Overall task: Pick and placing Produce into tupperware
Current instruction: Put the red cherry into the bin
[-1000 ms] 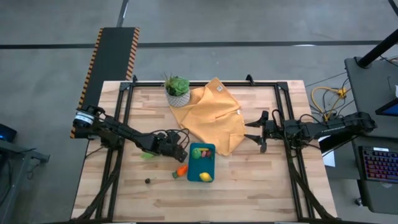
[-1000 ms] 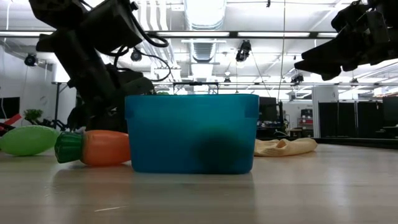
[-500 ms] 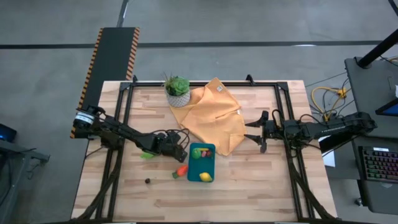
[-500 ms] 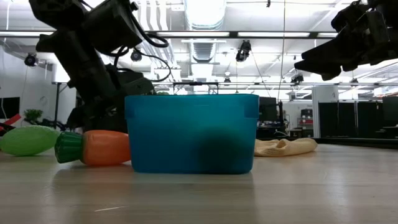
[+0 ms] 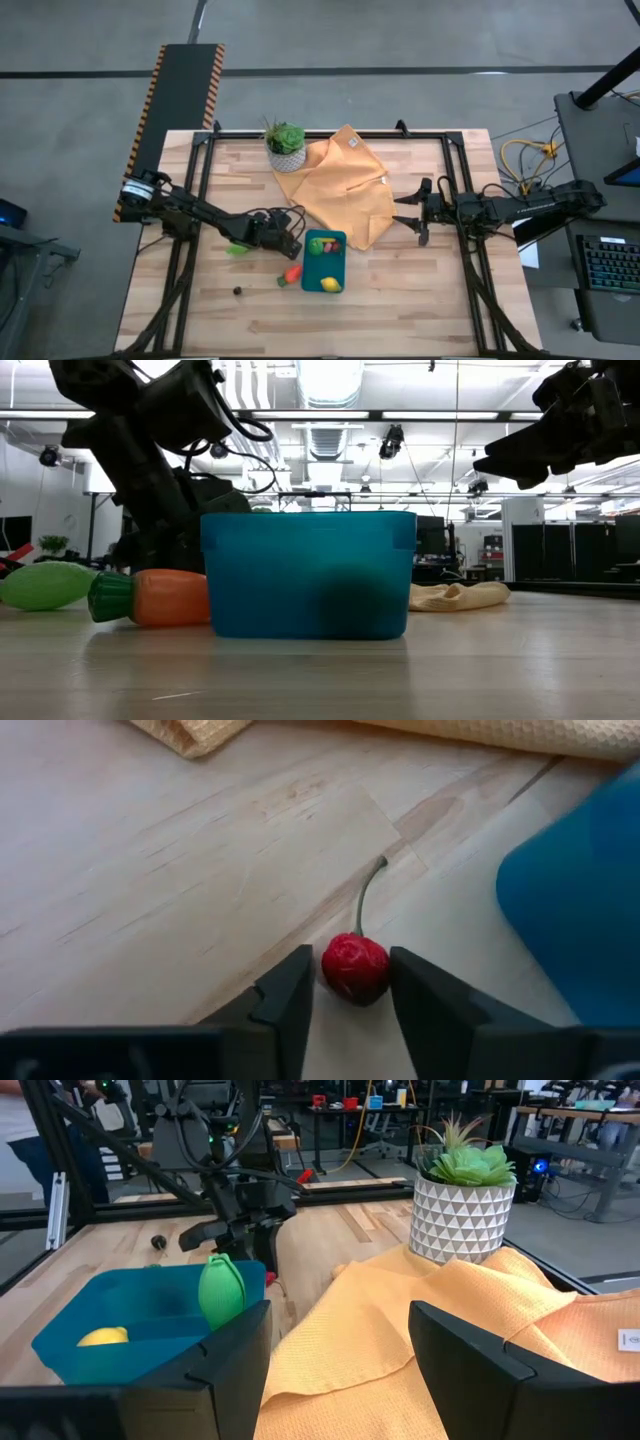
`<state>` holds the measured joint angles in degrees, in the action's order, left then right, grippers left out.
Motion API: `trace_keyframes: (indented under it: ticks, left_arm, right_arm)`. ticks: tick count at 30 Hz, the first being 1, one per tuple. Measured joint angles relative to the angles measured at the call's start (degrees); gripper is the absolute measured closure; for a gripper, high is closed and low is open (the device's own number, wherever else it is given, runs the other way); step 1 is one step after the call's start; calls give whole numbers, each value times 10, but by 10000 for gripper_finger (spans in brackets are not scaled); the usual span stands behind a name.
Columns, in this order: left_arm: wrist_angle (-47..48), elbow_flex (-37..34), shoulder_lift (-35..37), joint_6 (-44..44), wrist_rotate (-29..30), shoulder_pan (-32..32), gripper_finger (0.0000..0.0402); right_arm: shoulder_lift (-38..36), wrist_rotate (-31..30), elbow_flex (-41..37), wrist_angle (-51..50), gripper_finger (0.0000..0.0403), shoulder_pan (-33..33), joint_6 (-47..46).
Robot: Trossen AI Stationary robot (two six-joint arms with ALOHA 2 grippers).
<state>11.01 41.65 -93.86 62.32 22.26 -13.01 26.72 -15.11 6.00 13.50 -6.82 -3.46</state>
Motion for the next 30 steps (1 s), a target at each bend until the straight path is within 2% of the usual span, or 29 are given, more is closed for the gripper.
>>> trace_keyframes:
  ticks: [11,18,30]
  left_arm:
    - [-3,16,14,-119,4,0,391]
    - [5,19,58,-159,16,2,393]
    - [-23,19,179,-308,38,3,397]
  right_arm:
    - [0,0,0,0,175,0,-7]
    - [0,0,0,0,175,0,-6]
    - [0,0,0,0,175,0,-6]
